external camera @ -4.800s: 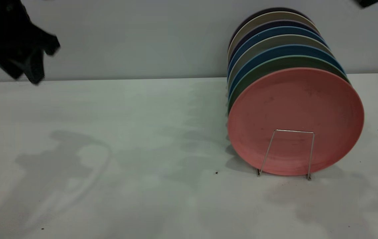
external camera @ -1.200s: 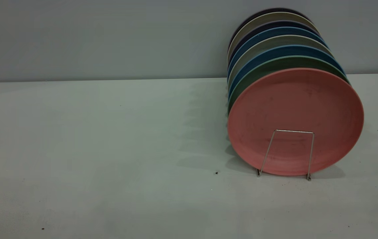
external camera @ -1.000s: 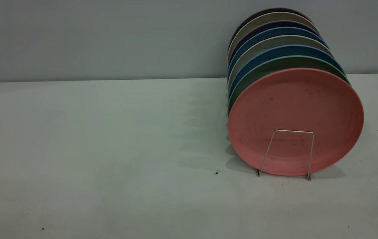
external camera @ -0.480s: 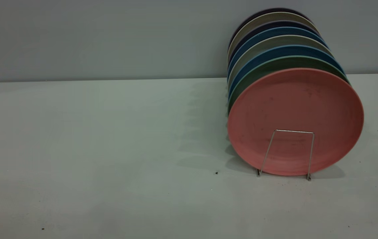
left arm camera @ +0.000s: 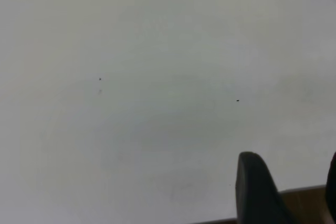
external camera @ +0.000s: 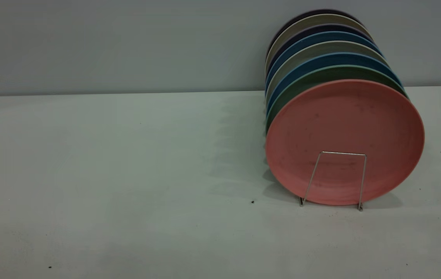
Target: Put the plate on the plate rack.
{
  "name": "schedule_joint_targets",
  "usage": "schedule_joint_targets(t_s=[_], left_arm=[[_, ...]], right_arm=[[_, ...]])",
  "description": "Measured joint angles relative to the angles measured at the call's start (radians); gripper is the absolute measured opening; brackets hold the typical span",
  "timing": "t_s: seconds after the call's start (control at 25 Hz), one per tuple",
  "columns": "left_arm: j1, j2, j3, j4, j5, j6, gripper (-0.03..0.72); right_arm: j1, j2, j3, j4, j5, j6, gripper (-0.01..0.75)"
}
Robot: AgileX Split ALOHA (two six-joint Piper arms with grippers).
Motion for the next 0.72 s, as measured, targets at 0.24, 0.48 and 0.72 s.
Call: schedule_joint_targets(t_s=[0.24, 0.48, 0.72], left_arm=[[-0.027, 0.0, 0.0, 0.0, 0.0, 0.0, 0.36], [-0.027, 0.0, 0.0, 0.0, 0.0, 0.0, 0.36], [-0.027, 0.0, 0.0, 0.0, 0.0, 0.0, 0.36]], right_arm=[[0.0, -0.001, 0.0, 0.0, 0.0, 0.0, 0.352], [0.0, -0.001, 0.0, 0.0, 0.0, 0.0, 0.352], [0.0, -0.001, 0.0, 0.0, 0.0, 0.0, 0.351]])
